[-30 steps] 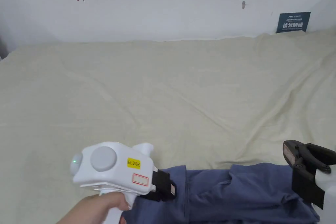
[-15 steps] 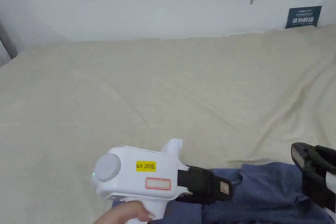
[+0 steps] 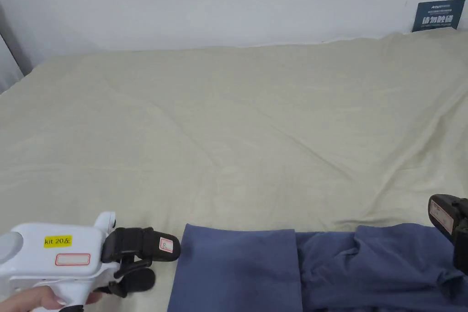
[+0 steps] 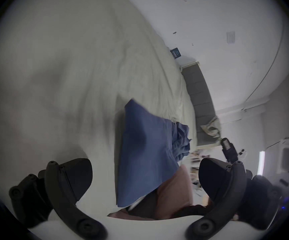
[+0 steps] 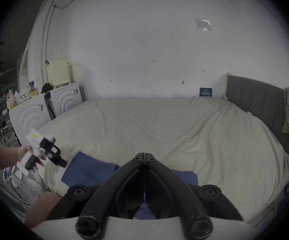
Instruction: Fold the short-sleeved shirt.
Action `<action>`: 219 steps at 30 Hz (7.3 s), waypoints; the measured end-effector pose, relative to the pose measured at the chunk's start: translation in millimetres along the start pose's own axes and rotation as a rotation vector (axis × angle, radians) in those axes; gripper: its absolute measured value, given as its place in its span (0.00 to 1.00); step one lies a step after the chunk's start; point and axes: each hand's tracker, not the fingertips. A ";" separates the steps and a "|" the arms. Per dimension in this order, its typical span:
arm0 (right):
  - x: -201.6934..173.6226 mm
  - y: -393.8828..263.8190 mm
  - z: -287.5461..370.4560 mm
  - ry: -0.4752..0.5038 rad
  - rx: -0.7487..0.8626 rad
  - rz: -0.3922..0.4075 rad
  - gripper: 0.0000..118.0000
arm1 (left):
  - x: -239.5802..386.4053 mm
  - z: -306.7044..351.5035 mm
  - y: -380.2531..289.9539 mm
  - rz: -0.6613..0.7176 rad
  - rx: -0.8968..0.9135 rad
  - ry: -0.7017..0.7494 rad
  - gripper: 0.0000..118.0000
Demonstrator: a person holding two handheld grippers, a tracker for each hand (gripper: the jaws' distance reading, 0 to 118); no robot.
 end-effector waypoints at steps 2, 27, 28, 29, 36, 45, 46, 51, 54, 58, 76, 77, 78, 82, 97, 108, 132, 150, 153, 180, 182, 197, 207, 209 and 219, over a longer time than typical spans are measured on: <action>-3.1 -0.5 -0.1 -0.010 -0.017 -0.006 0.00 | -16.2 -18.8 1.5 0.044 -0.047 -0.090 1.00; -2.7 -12.0 -4.2 0.045 0.028 0.004 0.00 | 103.8 20.6 8.7 -0.274 0.092 0.817 0.10; -1.9 -11.7 -3.9 0.045 0.031 0.012 0.00 | 111.9 28.4 7.5 -0.323 0.103 0.929 0.10; -0.8 -11.6 -3.1 0.045 0.034 0.017 0.00 | 119.1 31.2 6.2 -0.366 0.107 1.038 0.10; 11.9 -16.5 3.6 0.052 0.041 -0.017 0.00 | 165.9 -15.9 3.5 -0.332 0.045 0.835 0.10; 37.9 -14.7 10.8 0.010 0.007 -0.073 0.00 | 201.5 -188.0 -5.6 -0.360 -0.204 0.513 0.27; 41.0 -14.7 11.3 0.009 0.008 -0.080 0.00 | 197.1 -194.8 -2.9 -0.331 -0.234 0.501 0.60; 51.5 -18.2 10.2 -0.008 0.006 -0.092 0.00 | 201.2 -168.6 5.9 -0.325 -0.143 0.465 0.99; 55.2 -20.6 6.9 0.001 -0.008 -0.109 0.00 | 203.0 -135.5 4.5 -0.365 -0.083 0.485 0.99; 53.9 -22.7 3.8 0.007 -0.017 -0.116 0.00 | 189.9 -113.7 -4.2 -0.419 -0.021 0.379 0.27; 45.5 -25.1 -2.2 0.025 -0.062 -0.112 0.00 | 168.9 -232.2 -55.5 -0.323 0.016 0.058 0.00; 45.4 -21.3 -1.2 0.048 -0.053 -0.119 0.00 | 183.9 -214.6 -60.0 -0.387 0.112 0.034 0.00; 43.8 -15.9 2.3 0.055 -0.028 -0.121 0.00 | 198.1 -192.5 -65.1 -0.452 0.219 0.042 0.00; 34.7 11.2 22.3 0.060 0.121 -0.150 0.00 | 245.2 -97.5 -89.6 -0.663 0.596 0.146 0.00; -9.3 8.7 43.5 -0.377 0.644 0.169 0.00 | 213.6 -4.3 -139.0 -0.881 1.377 0.803 0.00; 6.1 -24.5 26.6 -0.387 0.485 0.127 0.00 | 189.0 -26.7 -143.1 -0.898 1.307 0.889 0.00; -15.3 50.7 -23.3 0.055 -0.033 0.164 0.00 | 201.7 19.7 -129.1 -0.836 0.874 0.704 0.00; -54.2 -37.4 -189.3 0.184 -0.895 0.250 0.00 | 40.1 8.4 -6.5 -0.085 0.086 0.153 0.08; -49.6 -38.7 -187.2 0.197 -0.876 0.230 0.00 | 14.6 -14.1 16.2 -0.007 -0.020 -0.002 0.77; -37.3 -30.2 -132.3 0.263 -0.663 0.034 0.00 | 77.2 -56.6 21.7 -0.288 -0.138 0.292 0.21; -43.1 -25.5 -124.4 0.265 -0.641 0.034 0.00 | 84.0 -22.4 28.3 -0.342 -0.145 0.387 0.21; -104.0 -22.8 -136.1 0.316 -0.711 -0.056 0.00 | -11.5 247.0 113.3 -0.205 -0.029 1.190 0.21; -89.8 -5.4 -126.0 0.241 -0.616 -0.050 0.00 | -5.2 275.8 86.9 -0.195 0.191 1.215 0.96; -79.9 -1.3 -119.5 0.223 -0.585 -0.058 0.00 | 5.7 266.5 79.7 -0.178 0.233 1.155 0.96; -31.9 28.4 -67.5 0.148 -0.475 -0.114 0.00 | 113.5 93.9 -10.7 -0.459 0.313 0.709 0.04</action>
